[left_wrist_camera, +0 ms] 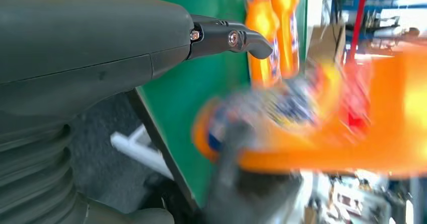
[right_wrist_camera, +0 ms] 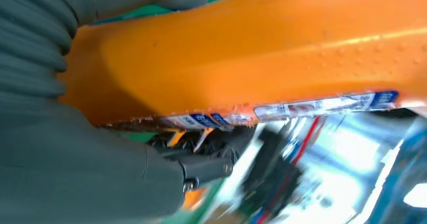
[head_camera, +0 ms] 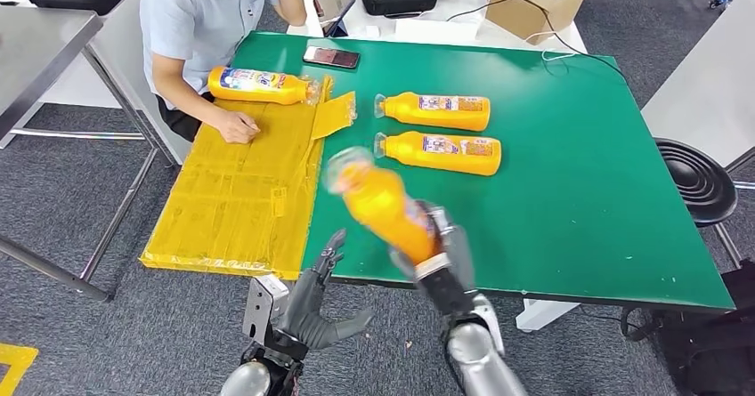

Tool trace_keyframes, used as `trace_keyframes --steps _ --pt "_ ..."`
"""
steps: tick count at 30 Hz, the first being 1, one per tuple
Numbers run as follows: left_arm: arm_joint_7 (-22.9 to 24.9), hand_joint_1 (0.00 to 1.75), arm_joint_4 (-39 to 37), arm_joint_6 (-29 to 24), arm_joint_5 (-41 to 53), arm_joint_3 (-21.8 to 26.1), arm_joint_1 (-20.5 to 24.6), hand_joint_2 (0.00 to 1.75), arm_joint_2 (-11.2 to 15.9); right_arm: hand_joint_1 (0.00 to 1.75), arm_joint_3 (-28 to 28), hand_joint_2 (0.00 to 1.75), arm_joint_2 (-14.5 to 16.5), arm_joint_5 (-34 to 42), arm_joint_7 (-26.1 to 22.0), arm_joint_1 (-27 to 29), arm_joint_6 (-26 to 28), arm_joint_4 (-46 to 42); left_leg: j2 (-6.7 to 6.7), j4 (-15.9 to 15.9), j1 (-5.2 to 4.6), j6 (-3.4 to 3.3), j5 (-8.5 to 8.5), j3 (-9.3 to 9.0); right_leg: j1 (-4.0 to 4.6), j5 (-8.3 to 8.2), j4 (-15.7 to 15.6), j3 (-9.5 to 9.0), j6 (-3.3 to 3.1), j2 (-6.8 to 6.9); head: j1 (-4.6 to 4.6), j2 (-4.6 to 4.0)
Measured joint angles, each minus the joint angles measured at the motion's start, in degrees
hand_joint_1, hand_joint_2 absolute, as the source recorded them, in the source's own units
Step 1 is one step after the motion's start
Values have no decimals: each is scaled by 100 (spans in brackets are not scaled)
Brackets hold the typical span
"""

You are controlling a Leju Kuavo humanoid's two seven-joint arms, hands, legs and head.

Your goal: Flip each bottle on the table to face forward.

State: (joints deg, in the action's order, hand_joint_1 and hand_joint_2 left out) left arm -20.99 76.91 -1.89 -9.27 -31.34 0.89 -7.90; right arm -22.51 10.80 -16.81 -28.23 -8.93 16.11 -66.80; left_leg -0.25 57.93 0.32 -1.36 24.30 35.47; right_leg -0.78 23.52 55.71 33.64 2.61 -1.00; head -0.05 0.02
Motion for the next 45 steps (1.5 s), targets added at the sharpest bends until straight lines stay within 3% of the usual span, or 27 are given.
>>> trace_keyframes --steps 8,18,19,22,23,25,30,33,37,41,45 --pt "-196 0 77 -900 -342 143 11 175 -103 175 -1029 175 23 -325 -52 42 61 45 -10 0 2 1 -1 8 1 2 2 5 -2 10 0 0" --pt "-256 3 393 -573 -1139 192 -67 175 -108 174 -1605 175 23 -98 -18 -59 -76 113 -9 0 -1 0 -1 12 -1 2 2 9 -1 10 0 0" --pt "-263 14 413 -523 -1181 192 -72 175 -108 174 -1625 175 25 -66 -18 -68 -88 121 -8 0 -1 0 -1 12 -1 2 2 9 -1 10 -1 0" --pt "-197 138 463 -301 -1465 213 -92 175 -108 174 -1659 175 26 -13 -18 -103 -108 158 -7 0 0 0 -1 12 -1 2 2 10 -2 9 -1 0" --pt "-150 171 479 -215 -1598 228 -104 175 -108 174 -1664 175 26 -4 -18 -113 -111 179 -8 0 0 0 -1 12 -1 2 2 10 -2 10 0 0" --pt "-69 174 512 -75 -1812 270 -139 175 -110 174 -1669 175 28 21 -19 -129 -128 228 -7 0 0 0 -1 12 -1 2 2 11 -2 9 1 0" --pt "-7 175 542 82 -2002 375 -185 175 -113 120 -1688 175 57 39 -21 -171 -177 340 -7 0 0 0 -1 13 -1 2 2 12 -2 10 0 0" --pt "5 175 542 125 -2020 444 -211 175 -113 120 -1709 175 73 14 3 -199 -212 415 -7 0 0 0 -1 13 -1 2 2 13 -2 9 0 0" --pt "12 175 542 138 -2022 502 -246 175 -115 7 -1735 175 83 -16 12 -218 -242 483 -7 0 0 0 -1 13 -1 2 2 14 -2 9 1 -1" --pt "32 175 569 153 -2079 572 -243 175 -128 0 -1758 0 78 -159 27 -204 -185 555 -7 0 -1 0 -1 13 -1 2 2 14 -2 9 1 0" --pt "157 175 580 -146 -2002 679 -210 175 -154 0 -1771 0 76 -398 35 -177 182 602 -8 0 0 0 -1 13 -1 2 2 14 -2 10 1 0"
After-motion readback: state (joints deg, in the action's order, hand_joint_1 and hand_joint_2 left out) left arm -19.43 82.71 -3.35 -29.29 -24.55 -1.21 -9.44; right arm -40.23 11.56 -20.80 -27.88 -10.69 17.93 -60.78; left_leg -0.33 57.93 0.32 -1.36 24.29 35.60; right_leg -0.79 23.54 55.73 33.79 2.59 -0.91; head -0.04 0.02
